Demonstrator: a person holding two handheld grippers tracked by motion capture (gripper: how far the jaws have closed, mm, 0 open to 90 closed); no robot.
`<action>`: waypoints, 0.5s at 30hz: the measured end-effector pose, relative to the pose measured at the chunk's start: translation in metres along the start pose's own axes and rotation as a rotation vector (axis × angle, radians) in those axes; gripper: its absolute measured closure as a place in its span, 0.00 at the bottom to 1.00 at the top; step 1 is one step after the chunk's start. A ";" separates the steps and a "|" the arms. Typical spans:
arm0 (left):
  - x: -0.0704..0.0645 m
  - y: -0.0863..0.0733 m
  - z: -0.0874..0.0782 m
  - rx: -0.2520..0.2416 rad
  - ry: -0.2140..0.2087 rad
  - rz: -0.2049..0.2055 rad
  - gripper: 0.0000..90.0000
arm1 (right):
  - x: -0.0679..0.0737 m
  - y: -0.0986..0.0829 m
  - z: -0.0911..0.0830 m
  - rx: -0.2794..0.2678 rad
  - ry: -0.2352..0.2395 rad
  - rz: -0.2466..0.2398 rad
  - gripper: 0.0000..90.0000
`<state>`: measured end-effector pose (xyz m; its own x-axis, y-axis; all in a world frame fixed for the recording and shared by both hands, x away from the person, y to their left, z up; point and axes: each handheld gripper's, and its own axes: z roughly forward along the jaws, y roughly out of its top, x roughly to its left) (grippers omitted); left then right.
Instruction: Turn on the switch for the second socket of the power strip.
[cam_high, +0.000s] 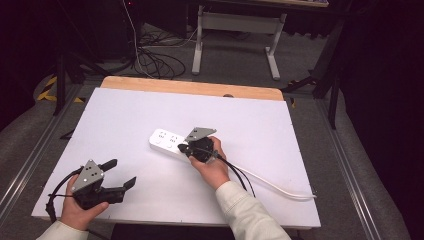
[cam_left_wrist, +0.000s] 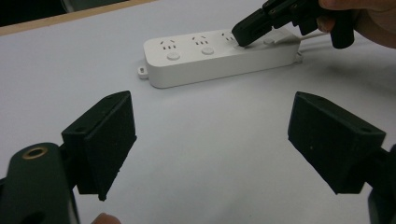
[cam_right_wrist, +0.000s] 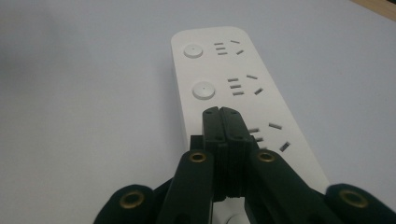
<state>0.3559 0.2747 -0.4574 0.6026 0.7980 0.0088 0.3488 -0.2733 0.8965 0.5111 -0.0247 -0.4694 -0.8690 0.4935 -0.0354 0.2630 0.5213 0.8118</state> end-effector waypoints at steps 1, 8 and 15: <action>0.000 0.000 0.000 0.000 -0.002 -0.004 0.17 | 0.000 0.000 0.000 0.002 0.000 0.004 1.00; -0.001 0.000 0.001 0.001 0.000 -0.004 0.17 | 0.002 -0.001 0.001 0.003 -0.013 0.000 1.00; -0.001 0.000 0.001 0.002 0.000 -0.004 0.17 | 0.004 -0.001 0.004 -0.005 -0.034 -0.006 1.00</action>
<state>0.3557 0.2737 -0.4579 0.6012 0.7991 0.0054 0.3523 -0.2711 0.8957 0.5088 -0.0207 -0.4728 -0.8557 0.5139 -0.0599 0.2559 0.5210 0.8143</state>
